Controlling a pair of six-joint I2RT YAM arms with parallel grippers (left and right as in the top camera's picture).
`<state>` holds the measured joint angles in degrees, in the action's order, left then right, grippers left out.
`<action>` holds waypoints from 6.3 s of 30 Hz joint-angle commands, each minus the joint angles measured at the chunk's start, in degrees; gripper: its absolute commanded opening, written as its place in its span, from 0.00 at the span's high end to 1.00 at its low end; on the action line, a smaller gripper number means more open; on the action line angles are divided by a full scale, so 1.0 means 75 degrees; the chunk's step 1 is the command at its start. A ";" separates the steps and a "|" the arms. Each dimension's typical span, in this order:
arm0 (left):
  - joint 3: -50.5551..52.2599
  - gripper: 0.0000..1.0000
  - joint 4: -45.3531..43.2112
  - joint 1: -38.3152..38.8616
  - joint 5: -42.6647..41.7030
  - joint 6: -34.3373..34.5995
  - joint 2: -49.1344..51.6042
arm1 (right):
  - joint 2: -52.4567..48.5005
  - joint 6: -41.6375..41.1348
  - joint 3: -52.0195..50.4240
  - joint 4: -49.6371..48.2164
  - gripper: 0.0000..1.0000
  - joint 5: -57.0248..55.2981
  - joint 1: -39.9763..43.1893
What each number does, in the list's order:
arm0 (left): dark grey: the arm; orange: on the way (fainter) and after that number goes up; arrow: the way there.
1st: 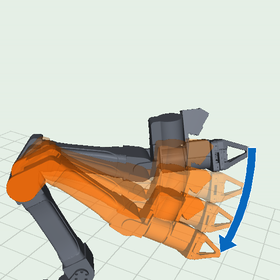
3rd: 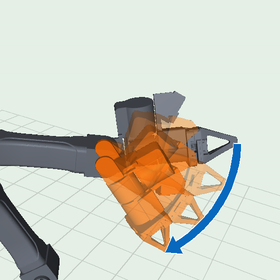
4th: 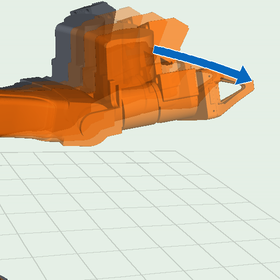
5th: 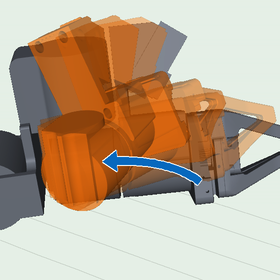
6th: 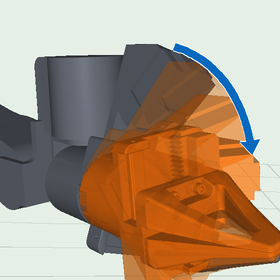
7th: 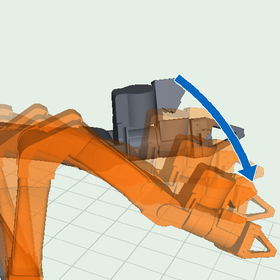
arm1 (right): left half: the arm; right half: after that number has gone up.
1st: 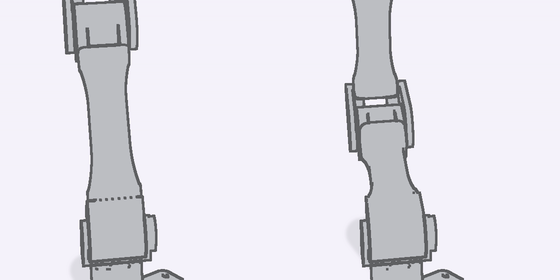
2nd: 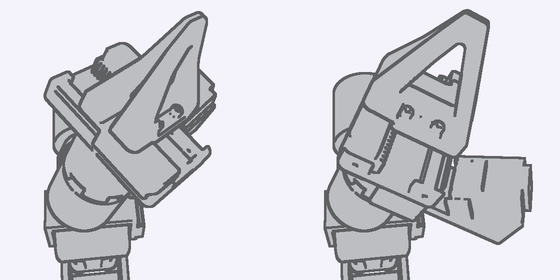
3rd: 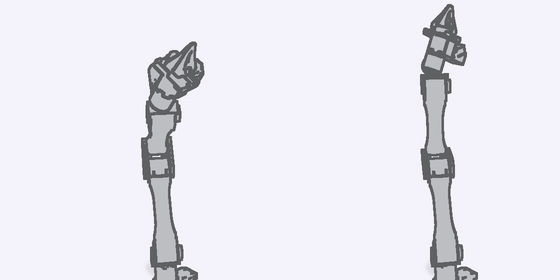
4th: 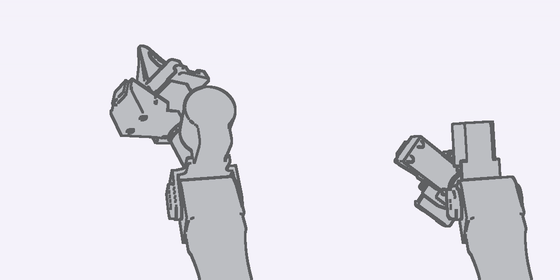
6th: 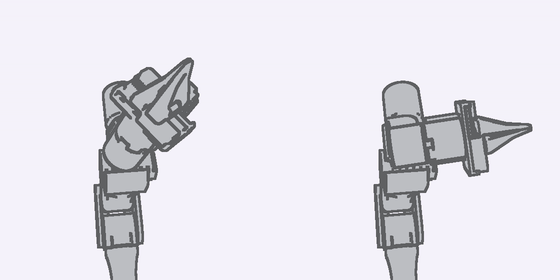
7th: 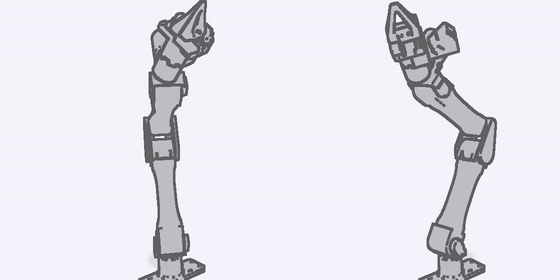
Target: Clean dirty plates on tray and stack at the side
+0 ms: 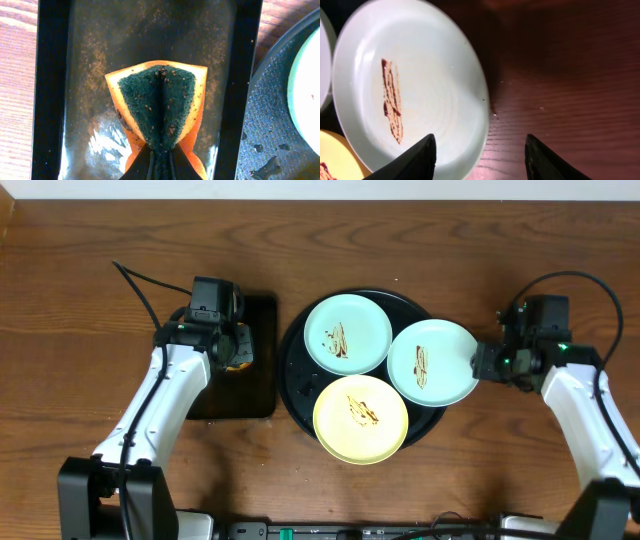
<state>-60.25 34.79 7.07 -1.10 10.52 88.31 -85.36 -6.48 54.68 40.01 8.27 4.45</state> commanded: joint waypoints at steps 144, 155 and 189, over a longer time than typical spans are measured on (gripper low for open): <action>-0.3144 0.93 -0.2454 0.5219 -0.0711 0.1623 0.4913 | -0.0306 -0.0443 -0.0621 -0.0242 0.99 0.0140 0.0047; -0.3214 0.93 -0.2553 0.5161 -0.0729 0.1696 0.3754 | -0.0306 -0.0443 -0.0621 -0.0216 0.99 0.0140 0.0047; -0.3209 0.92 -0.1737 0.5403 0.0463 0.1597 0.4223 | -0.0306 -0.0443 -0.0621 -0.0189 0.99 0.0140 0.0047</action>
<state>-84.36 20.75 47.86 -0.40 22.72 121.30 -87.29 -10.04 50.48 38.33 9.72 4.69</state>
